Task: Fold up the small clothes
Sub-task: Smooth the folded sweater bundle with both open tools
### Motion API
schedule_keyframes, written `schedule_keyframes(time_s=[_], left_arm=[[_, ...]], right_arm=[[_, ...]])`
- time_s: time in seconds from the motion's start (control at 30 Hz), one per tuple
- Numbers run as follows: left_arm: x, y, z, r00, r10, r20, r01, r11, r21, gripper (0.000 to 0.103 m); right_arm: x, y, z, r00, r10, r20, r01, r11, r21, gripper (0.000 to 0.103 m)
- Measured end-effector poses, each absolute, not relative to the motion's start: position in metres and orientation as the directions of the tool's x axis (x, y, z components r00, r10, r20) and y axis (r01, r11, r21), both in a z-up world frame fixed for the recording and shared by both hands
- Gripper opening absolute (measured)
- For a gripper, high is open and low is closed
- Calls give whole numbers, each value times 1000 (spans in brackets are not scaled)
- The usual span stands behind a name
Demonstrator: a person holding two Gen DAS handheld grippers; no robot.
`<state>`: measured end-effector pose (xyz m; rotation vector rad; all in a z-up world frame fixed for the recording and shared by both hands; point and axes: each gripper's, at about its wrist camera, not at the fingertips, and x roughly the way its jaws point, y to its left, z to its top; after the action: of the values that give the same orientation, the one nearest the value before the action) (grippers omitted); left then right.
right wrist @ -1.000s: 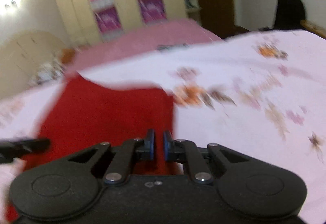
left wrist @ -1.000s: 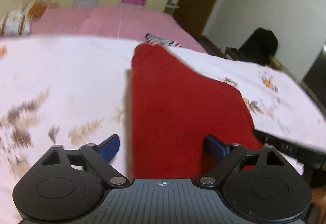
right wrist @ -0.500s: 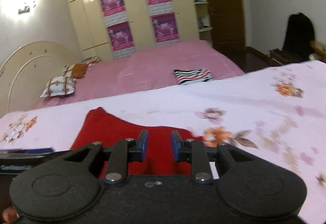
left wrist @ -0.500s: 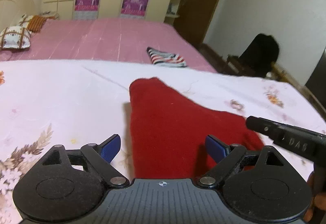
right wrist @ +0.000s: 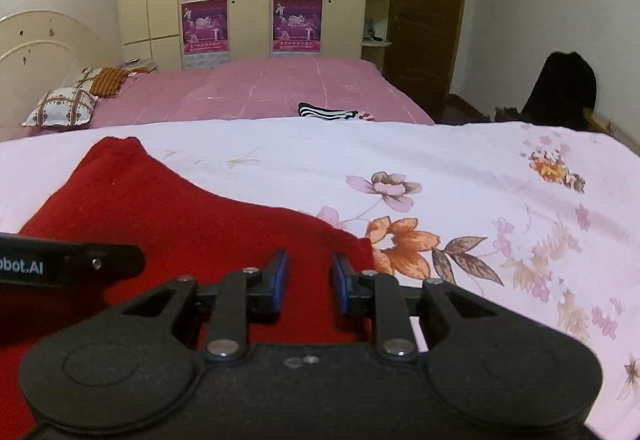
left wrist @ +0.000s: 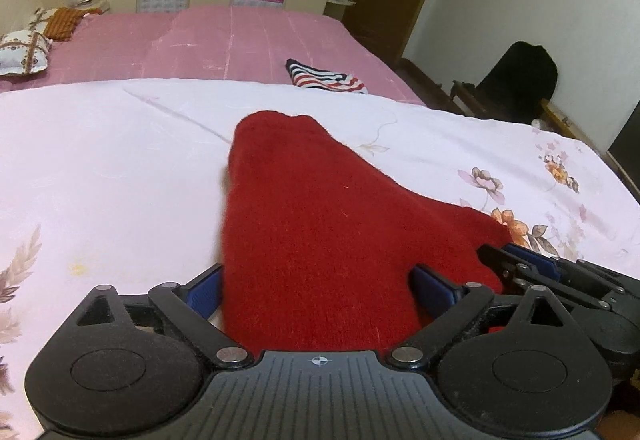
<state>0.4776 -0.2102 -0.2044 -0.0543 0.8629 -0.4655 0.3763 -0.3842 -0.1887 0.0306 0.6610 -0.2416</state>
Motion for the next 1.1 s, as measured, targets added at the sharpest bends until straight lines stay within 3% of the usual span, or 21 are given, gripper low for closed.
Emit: schedule_keyframes(time_s=[0.23, 0.4, 0.57, 0.97, 1.07, 1.1], left_arm=[[442, -190, -181, 580, -418, -700, 396, 895, -206, 97], [411, -180, -171, 572, -429, -700, 420, 886, -200, 97], [397, -180, -184, 537, -413, -736, 434, 883, -179, 97], [356, -178, -180, 518, -395, -758, 456, 878, -146, 97], [351, -180, -180, 524, -388, -758, 462, 877, -129, 97], [350, -180, -180, 526, -385, -758, 464, 877, -124, 97]], right_arm=[[347, -378, -153, 793, -129, -596, 218, 973, 79, 25], [309, -357, -135, 826, -93, -555, 150, 987, 58, 25], [301, -349, -155, 771, -120, -625, 139, 990, -19, 25], [246, -349, -148, 773, -100, -626, 154, 988, 32, 28], [237, -345, -151, 764, -92, -639, 143, 989, 28, 34], [235, -345, -154, 757, -97, -647, 146, 989, 22, 42]])
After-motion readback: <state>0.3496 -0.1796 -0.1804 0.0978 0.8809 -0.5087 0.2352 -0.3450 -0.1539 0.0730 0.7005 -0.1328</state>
